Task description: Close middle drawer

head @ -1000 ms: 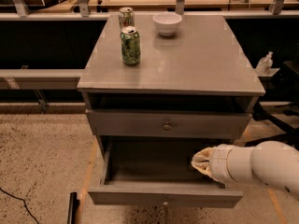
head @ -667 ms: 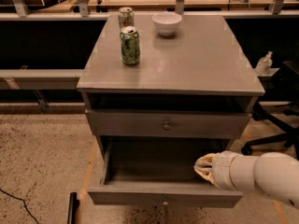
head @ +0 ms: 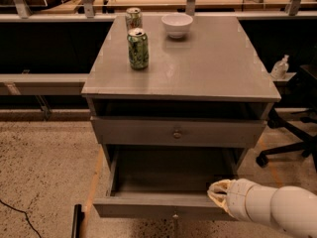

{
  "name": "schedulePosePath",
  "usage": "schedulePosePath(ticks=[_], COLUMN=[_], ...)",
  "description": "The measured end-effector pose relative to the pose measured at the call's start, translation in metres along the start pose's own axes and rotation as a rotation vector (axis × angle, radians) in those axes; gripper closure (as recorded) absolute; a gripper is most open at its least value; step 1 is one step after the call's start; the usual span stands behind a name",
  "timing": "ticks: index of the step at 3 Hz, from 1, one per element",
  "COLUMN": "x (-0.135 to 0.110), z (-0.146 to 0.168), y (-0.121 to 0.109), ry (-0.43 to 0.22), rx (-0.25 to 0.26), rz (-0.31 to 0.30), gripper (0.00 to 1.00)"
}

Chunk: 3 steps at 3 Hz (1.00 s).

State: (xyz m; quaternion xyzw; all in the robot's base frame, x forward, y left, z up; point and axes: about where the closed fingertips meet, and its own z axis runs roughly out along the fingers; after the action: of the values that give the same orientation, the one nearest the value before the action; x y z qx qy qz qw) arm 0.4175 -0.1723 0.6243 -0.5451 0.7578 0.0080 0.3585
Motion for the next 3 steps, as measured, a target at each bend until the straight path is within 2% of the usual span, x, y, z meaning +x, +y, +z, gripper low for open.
schedulePosePath(ticks=[2, 3], x=[0.065, 0.065], z=[0.067, 0.067], y=[0.032, 0.032], ry=[-0.034, -0.034], rx=[-0.023, -0.023], rz=[0.115, 0.115], gripper=[1.0, 1.0])
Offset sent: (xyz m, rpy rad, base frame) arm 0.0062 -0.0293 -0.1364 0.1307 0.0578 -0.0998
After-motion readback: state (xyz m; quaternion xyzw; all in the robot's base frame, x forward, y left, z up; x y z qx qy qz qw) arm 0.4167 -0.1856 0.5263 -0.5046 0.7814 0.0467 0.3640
